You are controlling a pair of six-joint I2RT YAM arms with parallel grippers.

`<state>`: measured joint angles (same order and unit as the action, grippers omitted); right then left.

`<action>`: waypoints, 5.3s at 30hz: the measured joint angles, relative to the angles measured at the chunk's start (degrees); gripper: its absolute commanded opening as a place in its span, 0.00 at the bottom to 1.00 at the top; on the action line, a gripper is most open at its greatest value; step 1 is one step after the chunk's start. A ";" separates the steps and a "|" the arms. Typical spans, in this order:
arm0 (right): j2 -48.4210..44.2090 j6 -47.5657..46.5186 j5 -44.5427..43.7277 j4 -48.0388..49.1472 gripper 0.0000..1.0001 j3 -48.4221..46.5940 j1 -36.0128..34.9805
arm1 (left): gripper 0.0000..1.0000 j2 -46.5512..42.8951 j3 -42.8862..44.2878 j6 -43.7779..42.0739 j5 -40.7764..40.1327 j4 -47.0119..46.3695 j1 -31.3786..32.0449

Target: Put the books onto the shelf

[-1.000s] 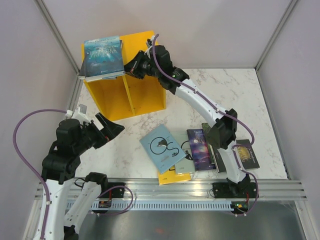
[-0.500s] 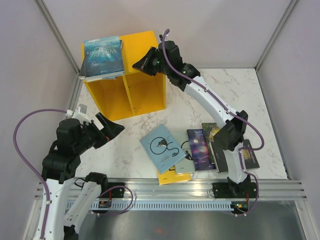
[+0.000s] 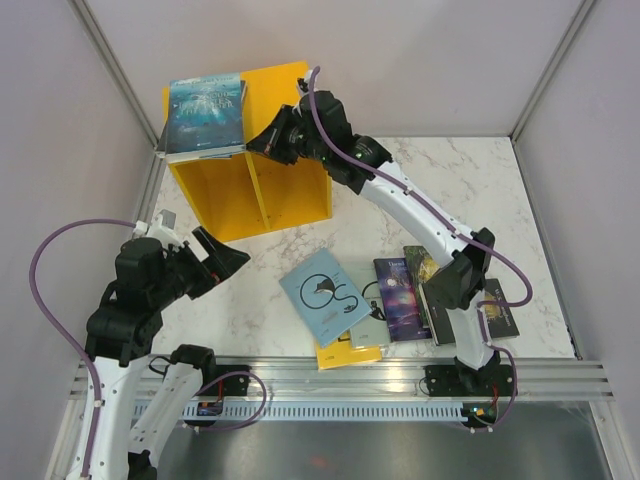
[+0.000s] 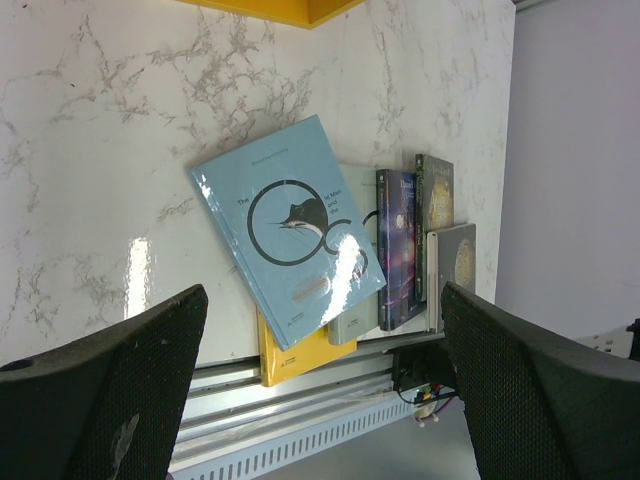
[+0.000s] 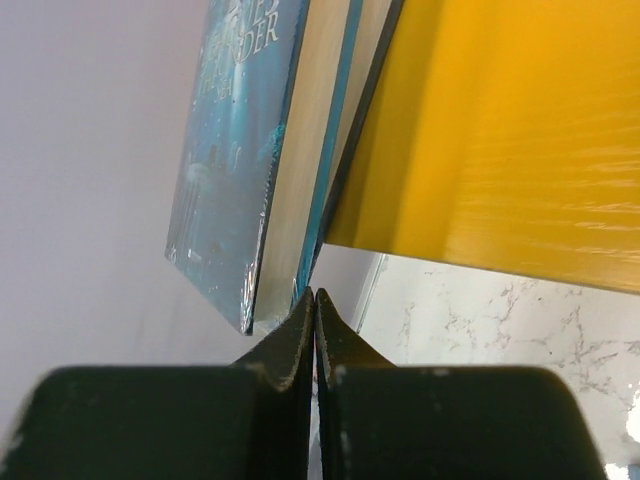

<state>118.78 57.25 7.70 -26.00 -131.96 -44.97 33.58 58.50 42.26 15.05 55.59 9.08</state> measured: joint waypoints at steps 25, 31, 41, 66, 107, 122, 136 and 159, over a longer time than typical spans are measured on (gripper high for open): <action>0.39 0.42 4.35 3.76 0.00 0.37 -0.15 | 1.00 -0.24 -0.79 0.00 0.00 0.04 0.00; -1.31 0.52 4.22 4.61 0.00 4.96 7.96 | 1.00 0.26 -0.79 0.00 0.00 0.04 0.00; 5.42 3.63 4.02 9.18 0.00 -5.27 9.66 | 0.94 0.17 -1.33 -0.24 0.02 2.75 0.00; 15.45 3.34 -10.88 31.43 0.89 -10.36 3.52 | 0.94 8.72 6.01 -2.80 0.07 6.25 0.00; -31.28 -23.69 26.32 3.45 0.89 78.66 16.28 | 0.89 33.75 -34.53 18.78 6.67 -41.29 20.09; -29.07 -20.09 31.52 12.39 0.43 86.79 9.18 | 0.89 41.29 -37.97 23.98 13.31 -63.54 20.35; -31.10 -13.68 33.35 14.40 0.00 84.54 8.52 | 0.93 23.52 -39.95 23.93 9.01 -53.57 19.80; -38.91 18.99 44.59 56.70 0.00 93.42 11.72 | 0.58 8.11 -27.34 18.49 16.13 -42.29 4.33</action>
<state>79.88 76.25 52.29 30.70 -38.54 -33.26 41.69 31.16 60.75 31.18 13.30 13.41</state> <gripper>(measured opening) 0.093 0.769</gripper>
